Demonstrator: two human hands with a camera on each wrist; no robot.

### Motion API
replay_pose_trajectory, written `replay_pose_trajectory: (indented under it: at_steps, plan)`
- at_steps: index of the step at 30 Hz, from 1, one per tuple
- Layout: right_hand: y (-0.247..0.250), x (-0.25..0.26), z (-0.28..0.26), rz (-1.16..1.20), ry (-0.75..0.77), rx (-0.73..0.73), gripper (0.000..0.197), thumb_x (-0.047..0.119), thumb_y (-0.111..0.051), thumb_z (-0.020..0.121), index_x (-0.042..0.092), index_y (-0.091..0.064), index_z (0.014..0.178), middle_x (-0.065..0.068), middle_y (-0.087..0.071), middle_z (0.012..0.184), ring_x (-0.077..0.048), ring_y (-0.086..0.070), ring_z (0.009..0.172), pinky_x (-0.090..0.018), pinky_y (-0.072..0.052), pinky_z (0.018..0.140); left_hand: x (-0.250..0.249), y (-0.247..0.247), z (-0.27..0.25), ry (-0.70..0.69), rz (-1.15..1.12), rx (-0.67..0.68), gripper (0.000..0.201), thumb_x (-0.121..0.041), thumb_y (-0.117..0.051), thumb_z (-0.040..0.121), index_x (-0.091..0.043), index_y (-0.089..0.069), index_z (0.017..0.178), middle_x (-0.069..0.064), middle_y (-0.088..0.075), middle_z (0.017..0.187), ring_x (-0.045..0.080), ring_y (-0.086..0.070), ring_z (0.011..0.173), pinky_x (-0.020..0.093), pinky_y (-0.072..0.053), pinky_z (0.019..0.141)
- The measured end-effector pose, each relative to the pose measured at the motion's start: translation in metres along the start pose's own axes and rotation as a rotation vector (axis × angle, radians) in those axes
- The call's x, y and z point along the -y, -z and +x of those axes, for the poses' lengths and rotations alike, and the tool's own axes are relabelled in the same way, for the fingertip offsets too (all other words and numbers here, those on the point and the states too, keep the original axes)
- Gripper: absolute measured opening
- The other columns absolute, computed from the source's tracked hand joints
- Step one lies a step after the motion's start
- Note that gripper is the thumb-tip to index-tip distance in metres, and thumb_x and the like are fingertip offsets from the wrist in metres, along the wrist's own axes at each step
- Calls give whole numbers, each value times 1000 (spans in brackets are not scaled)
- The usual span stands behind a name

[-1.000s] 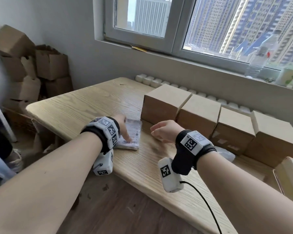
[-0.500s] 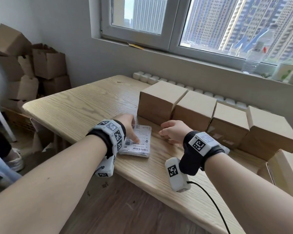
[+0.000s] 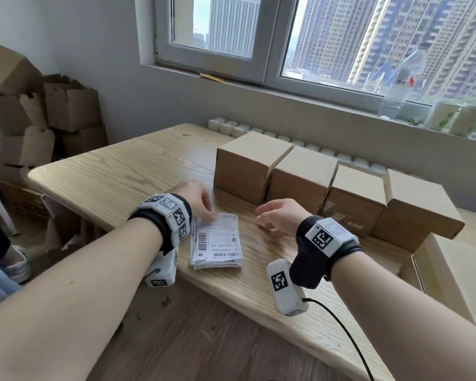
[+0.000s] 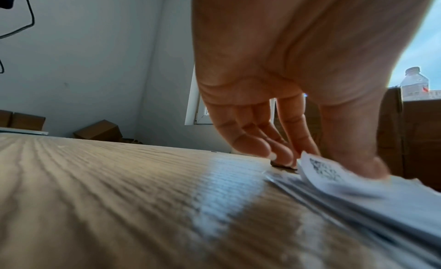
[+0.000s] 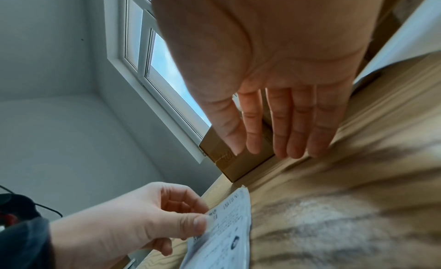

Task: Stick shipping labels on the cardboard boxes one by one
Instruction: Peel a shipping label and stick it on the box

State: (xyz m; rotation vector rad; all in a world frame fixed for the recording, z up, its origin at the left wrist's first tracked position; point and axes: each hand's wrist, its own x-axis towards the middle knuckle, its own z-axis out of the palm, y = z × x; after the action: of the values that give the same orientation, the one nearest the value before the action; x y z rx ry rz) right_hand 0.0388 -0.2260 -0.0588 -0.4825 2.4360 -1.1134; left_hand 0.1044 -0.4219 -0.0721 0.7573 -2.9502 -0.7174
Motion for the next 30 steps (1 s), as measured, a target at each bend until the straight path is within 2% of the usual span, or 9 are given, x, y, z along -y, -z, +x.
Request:
replay_pose_trajectory:
  at_steps: [3,6,9,12,15,18,22,25,30]
  plan:
    - [-1,-1,-1,-12,4,3,22,11,-60,84,18,-68,103,0,-64,92,-15,-61,92,-30,-56,81,-4,1,-3,-10,21,-3,13,-31,-76,74,-22,-67,73,-1,-70,87,15,-64,83,26,-49,71]
    - [-2,0,-1,-2,10,-1,19,11,-61,84,16,-69,101,-1,-63,88,-15,-60,86,-35,-56,85,-6,5,-3,-21,-43,-34,15,-31,-72,79,-19,-65,76,1,-69,87,17,-62,82,28,-47,71]
    - [-2,2,-3,17,10,15,17,13,-62,86,14,-68,101,-4,-66,95,-15,-63,86,-32,-57,82,-10,15,-4,-56,-140,-89,16,-29,-69,82,-20,-60,74,1,-65,83,15,-57,74,28,-49,70]
    - [-4,4,-6,37,-7,66,28,20,-67,85,11,-65,112,-8,-69,104,-16,-66,84,-29,-57,77,-13,25,-7,-79,-266,-108,13,-24,-69,83,-19,-60,76,1,-66,81,16,-61,73,32,-55,68]
    - [-8,6,-8,59,-40,133,43,19,-72,81,10,-58,120,-9,-69,106,-18,-67,87,-28,-56,75,-15,30,-11,-73,-465,-107,12,-15,-71,82,-17,-60,77,2,-66,80,13,-62,70,24,-51,55]
    - [-10,6,-10,34,-47,121,43,16,-76,77,11,-61,118,-6,-67,108,-17,-64,94,-27,-56,72,-16,33,-14,-50,-596,-89,9,-12,-69,83,-13,-60,79,3,-67,79,11,-63,67,20,-51,53]
    - [-4,5,-16,73,-67,94,33,9,-79,73,9,-68,105,-7,-68,92,-12,-61,71,-22,-58,67,-14,33,-15,-31,-684,-116,12,-11,-68,84,-13,-59,76,4,-68,79,11,-63,65,16,-51,48]
    - [1,4,-19,152,-52,46,32,4,-79,71,5,-69,102,-10,-72,88,-13,-66,70,-17,-57,58,-12,32,-16,-21,-685,-105,11,-12,-69,83,-11,-60,78,6,-68,79,13,-65,67,19,-53,52]
    - [1,6,-23,157,-28,-19,24,1,-76,74,5,-68,96,-12,-73,82,-14,-70,65,-20,-57,56,-12,27,-19,-2,-689,-65,15,-20,-68,84,-10,-59,89,6,-69,85,14,-66,74,24,-55,60]
